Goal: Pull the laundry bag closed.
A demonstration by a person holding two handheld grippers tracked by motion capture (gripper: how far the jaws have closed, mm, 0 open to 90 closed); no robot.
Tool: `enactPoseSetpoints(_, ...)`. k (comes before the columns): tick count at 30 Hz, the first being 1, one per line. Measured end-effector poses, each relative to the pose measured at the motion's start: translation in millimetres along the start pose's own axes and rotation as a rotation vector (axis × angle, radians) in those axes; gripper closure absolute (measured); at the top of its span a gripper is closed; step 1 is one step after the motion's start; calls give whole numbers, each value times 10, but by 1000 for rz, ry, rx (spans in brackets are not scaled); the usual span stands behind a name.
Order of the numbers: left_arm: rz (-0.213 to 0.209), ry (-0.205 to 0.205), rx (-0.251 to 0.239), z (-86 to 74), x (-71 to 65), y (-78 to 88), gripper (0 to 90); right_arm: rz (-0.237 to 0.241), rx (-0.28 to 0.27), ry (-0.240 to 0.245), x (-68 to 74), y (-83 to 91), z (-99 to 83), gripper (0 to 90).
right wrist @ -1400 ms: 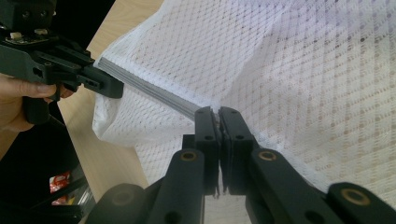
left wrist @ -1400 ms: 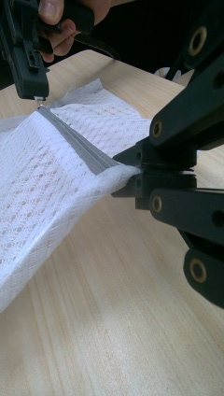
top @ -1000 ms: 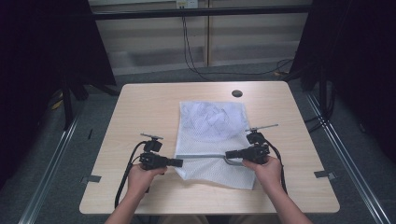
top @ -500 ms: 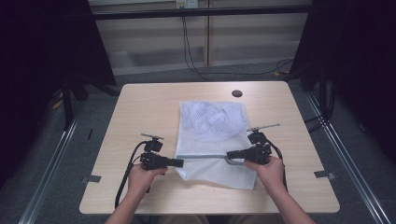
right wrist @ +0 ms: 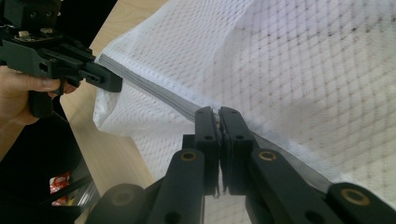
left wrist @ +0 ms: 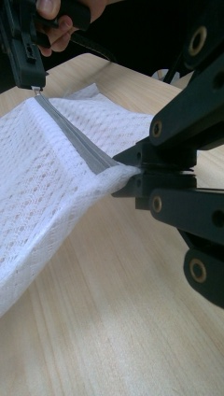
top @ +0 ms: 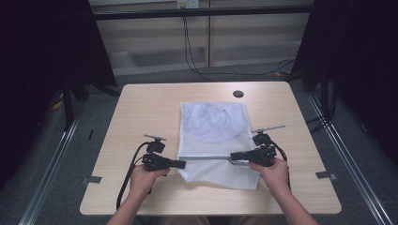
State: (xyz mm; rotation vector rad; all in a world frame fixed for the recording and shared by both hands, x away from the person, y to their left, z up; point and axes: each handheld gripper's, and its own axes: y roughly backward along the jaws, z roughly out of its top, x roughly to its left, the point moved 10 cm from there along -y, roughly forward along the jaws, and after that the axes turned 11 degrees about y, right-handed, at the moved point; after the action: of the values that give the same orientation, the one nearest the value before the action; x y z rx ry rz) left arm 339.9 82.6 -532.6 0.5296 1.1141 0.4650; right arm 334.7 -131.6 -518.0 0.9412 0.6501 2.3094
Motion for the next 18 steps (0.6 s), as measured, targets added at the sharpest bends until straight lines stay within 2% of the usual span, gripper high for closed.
enactPoseSetpoints(2, -4, 8, -6, 9, 0, 6, 884, 1, -7, -12, -18, 20, -1, 870)
enactPoseSetpoints(18, 6, 5, -4, 5, 14, -9, 884, 6, -1, -8, -35, 31, -25, 870)
